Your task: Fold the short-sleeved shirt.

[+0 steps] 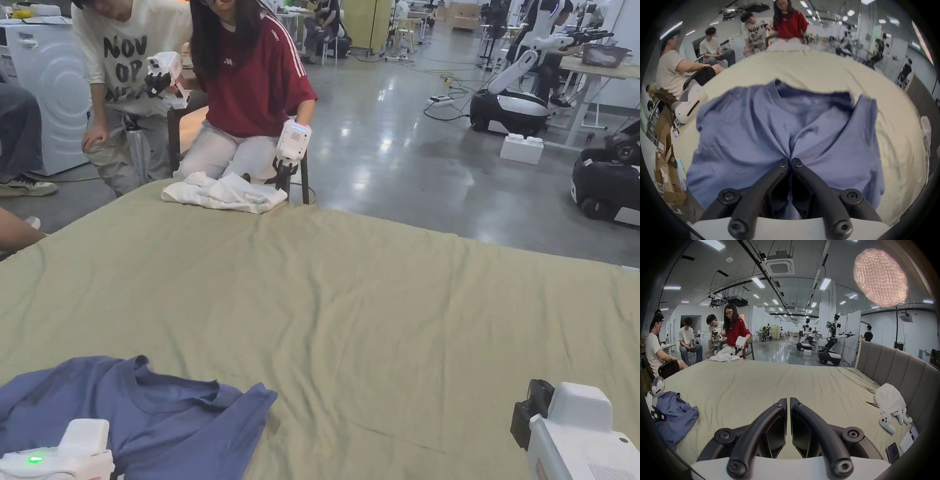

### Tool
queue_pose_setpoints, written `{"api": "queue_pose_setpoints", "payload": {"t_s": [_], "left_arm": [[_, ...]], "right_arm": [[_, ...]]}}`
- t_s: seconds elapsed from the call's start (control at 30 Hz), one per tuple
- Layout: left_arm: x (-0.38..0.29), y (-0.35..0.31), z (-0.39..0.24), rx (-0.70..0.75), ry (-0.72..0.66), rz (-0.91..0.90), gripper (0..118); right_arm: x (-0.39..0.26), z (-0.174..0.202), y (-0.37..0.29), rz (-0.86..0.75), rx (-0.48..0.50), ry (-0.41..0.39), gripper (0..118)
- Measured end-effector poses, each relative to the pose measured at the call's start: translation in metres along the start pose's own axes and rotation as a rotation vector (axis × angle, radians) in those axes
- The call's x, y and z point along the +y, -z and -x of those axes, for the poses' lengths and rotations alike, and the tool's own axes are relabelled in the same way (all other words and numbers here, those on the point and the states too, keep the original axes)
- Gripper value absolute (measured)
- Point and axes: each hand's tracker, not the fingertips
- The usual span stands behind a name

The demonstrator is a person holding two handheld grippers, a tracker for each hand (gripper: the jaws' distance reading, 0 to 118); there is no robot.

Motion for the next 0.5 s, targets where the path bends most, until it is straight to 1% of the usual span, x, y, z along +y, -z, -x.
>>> {"api": "queue_pose_setpoints", "payload": {"t_s": [0.07, 0.2, 0.27, 0.5], "left_arm": [[0.007, -0.016, 0.0, -0.021, 0.008, -0.074, 0], [0.025, -0.05, -0.007, -0.048, -0.001, -0.146, 0], [0.028, -0.049, -0.004, -0.058, 0.008, -0.206, 0], [0.084, -0.103, -0.029, -0.133, 0.001, -0.408, 0]], "right_arm": [[0.001, 0.001, 0.0, -0.003, 0.005, -0.003, 2], [0.007, 0.0, -0.001, -0.019, 0.008, 0.008, 2], [0.009, 0.0, -0.003, -0.03, 0.008, 0.015, 2], [0.021, -0.007, -0.012, -0.071, 0.012, 0.031, 2]]}}
